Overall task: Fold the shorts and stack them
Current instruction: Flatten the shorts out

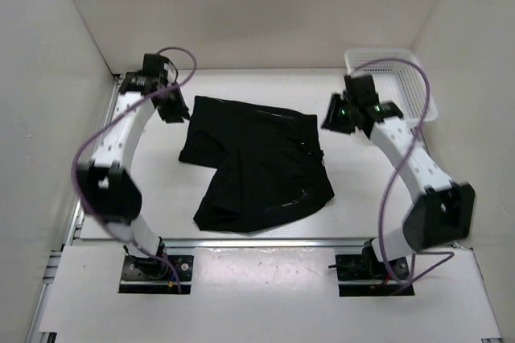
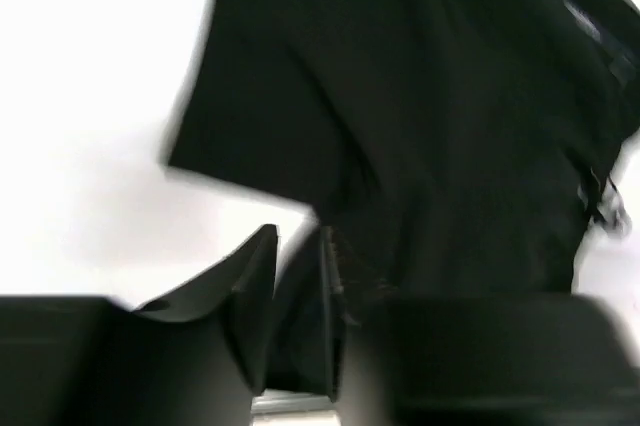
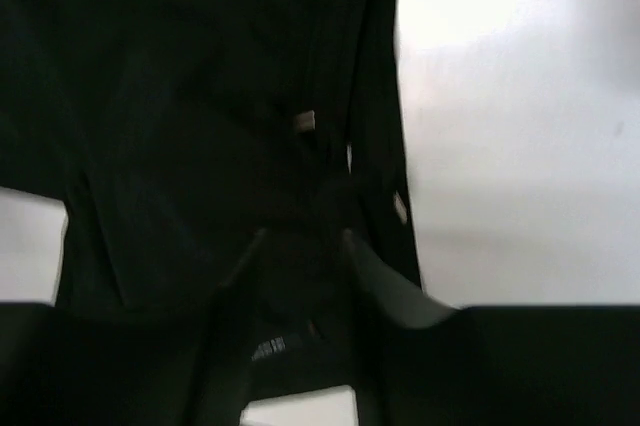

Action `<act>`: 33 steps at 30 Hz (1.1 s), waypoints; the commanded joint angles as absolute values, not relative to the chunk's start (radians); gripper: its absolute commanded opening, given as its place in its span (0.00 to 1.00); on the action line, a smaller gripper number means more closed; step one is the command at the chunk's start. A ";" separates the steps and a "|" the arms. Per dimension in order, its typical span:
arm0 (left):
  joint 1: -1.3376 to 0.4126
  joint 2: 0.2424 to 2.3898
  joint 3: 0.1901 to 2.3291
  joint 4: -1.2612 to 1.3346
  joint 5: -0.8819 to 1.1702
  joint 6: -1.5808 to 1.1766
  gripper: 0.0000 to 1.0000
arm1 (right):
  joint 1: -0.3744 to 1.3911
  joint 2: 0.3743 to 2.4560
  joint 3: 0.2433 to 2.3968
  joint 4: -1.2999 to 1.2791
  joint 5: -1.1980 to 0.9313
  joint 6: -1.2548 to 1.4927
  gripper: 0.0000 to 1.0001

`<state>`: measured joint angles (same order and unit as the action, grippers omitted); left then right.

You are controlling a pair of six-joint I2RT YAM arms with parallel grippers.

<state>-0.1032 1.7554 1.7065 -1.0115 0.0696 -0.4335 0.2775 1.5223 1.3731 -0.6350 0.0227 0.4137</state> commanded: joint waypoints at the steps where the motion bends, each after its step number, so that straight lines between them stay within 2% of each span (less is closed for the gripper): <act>1: -0.185 1.547 1.478 -0.939 0.126 -0.446 0.32 | 0.288 1.370 1.136 -0.612 -0.052 0.483 0.35; 2: -0.208 1.504 1.363 -0.930 0.147 -0.466 0.31 | 0.288 1.295 1.082 -0.612 -0.061 0.492 0.26; 4: -0.289 1.476 1.280 -0.916 0.147 -0.492 0.34 | 0.288 1.193 0.945 -0.623 -0.072 0.523 0.21; 5: -0.316 1.467 1.219 -0.916 0.167 -0.515 0.40 | 0.288 1.163 0.912 -0.632 -0.081 0.534 0.21; 6: -0.342 1.466 1.194 -0.904 0.176 -0.515 0.58 | 0.288 1.137 0.853 -0.632 -0.081 0.543 0.27; 8: -0.412 1.466 1.140 -0.894 0.176 -0.535 0.70 | 0.288 1.079 0.812 -0.656 -0.081 0.558 0.45; 9: -0.428 1.486 1.123 -0.894 0.167 -0.535 0.76 | 0.288 1.066 0.781 -0.657 -0.081 0.571 0.59; 11: -0.458 1.523 1.080 -0.894 0.178 -0.535 0.81 | 0.288 1.048 0.758 -0.657 -0.092 0.581 0.68; 13: -0.474 1.549 1.052 -0.885 0.137 -0.548 0.81 | 0.288 1.048 0.732 -0.657 -0.104 0.591 0.70; 17: -0.483 1.562 1.014 -0.876 0.086 -0.568 0.74 | 0.288 1.039 0.723 -0.657 -0.104 0.591 0.71; 21: -0.483 1.583 0.985 -0.830 0.141 -0.545 0.63 | 0.288 1.039 0.723 -0.657 -0.095 0.591 0.72; 24: -0.483 1.614 0.985 -0.830 0.141 -0.535 0.35 | 0.288 1.039 0.744 -0.657 -0.083 0.591 0.72; 25: -0.483 1.623 0.985 -0.830 0.150 -0.535 0.10 | 0.288 1.039 0.744 -0.657 -0.074 0.591 0.72; 28: -0.454 1.567 1.035 -0.888 0.114 -0.526 0.10 | 0.288 1.039 0.756 -0.669 -0.064 0.591 0.72; 33: -0.307 1.485 1.230 -1.069 -0.127 -0.555 0.10 | 0.288 1.039 0.765 -0.655 -0.090 0.591 0.74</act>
